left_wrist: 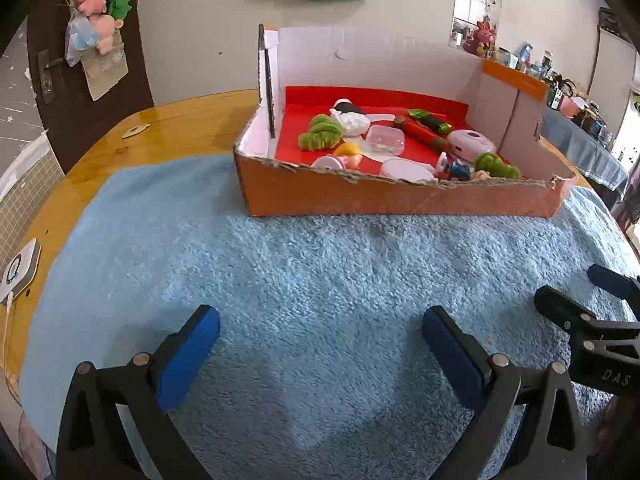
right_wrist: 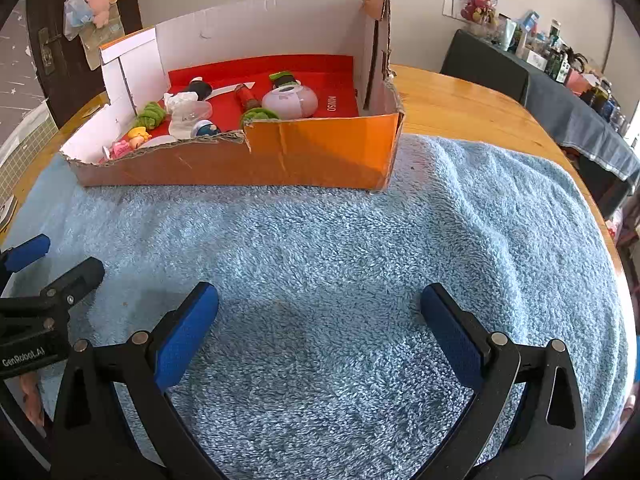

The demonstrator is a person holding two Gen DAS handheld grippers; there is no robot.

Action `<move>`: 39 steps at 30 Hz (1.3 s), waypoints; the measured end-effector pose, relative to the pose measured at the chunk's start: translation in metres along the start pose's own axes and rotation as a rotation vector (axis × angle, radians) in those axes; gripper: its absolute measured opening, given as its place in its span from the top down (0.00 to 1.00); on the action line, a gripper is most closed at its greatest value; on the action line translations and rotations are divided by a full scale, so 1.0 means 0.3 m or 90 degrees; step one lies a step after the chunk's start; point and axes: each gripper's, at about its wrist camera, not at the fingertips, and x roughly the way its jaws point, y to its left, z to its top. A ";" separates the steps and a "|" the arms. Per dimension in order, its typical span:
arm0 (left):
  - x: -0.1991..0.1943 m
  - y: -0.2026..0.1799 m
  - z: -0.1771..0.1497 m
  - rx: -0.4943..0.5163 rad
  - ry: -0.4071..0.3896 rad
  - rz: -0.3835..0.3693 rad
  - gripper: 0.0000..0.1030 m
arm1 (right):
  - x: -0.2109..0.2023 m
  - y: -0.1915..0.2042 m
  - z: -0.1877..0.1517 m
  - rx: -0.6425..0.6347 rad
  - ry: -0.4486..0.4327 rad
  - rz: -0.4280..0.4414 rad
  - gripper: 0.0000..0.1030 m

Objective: Organize objects

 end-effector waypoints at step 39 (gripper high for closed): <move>-0.002 -0.003 -0.007 0.005 -0.001 0.007 0.00 | 0.002 0.002 -0.001 -0.001 0.000 0.000 0.00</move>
